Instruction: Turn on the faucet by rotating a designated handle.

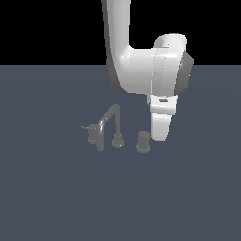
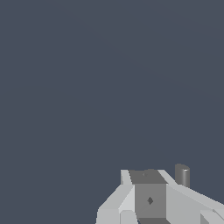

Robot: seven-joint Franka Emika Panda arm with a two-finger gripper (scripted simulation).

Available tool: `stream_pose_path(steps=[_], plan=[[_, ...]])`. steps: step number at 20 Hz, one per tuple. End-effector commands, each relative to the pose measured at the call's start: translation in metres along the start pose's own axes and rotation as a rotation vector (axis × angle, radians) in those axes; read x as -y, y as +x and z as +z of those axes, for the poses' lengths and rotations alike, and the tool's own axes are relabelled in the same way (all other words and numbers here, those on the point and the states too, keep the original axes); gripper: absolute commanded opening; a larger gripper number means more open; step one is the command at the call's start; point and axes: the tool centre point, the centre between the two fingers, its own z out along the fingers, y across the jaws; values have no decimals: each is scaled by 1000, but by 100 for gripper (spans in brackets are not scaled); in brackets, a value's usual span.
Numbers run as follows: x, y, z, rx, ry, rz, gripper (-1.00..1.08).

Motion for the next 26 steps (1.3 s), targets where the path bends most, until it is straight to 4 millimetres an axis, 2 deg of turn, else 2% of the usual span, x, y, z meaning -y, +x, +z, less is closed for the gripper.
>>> stream_pose_path(steps=[1, 4, 5, 19, 20, 26], plan=[[-8, 4, 0, 0, 0, 0, -100], [-14, 8, 0, 0, 0, 1, -100], [-7, 3, 0, -3, 9, -7, -100], [-52, -2, 0, 0, 1, 1, -100], [-48, 14, 1, -12, 4, 24, -100], [-61, -14, 0, -6, 2, 11, -100]])
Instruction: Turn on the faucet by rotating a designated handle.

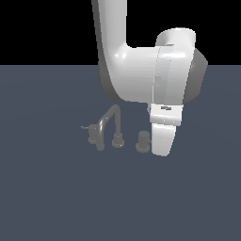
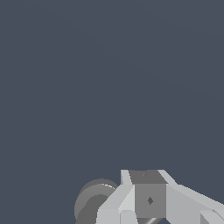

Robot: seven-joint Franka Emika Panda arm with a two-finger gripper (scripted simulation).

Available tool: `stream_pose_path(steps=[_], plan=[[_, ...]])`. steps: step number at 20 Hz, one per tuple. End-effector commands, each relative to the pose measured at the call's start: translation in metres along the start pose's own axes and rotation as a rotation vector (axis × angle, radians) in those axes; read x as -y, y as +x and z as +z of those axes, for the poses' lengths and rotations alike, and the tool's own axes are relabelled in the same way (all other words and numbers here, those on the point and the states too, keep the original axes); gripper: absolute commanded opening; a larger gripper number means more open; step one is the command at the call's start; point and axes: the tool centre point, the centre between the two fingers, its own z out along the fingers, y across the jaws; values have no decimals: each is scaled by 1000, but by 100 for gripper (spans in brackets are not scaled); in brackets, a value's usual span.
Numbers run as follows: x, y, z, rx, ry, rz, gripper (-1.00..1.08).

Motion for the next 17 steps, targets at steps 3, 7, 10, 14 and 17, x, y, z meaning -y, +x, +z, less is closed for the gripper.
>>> stream_pose_path(steps=[3, 7, 10, 14, 17], plan=[[-14, -36, -1, 11, -6, -38, -100], [-11, -17, 0, -3, -3, 4, -100], [-10, -39, -1, 3, -4, -12, -100], [-8, -68, -1, 10, -6, -33, -100], [-7, -80, -2, 13, -6, -42, -100]])
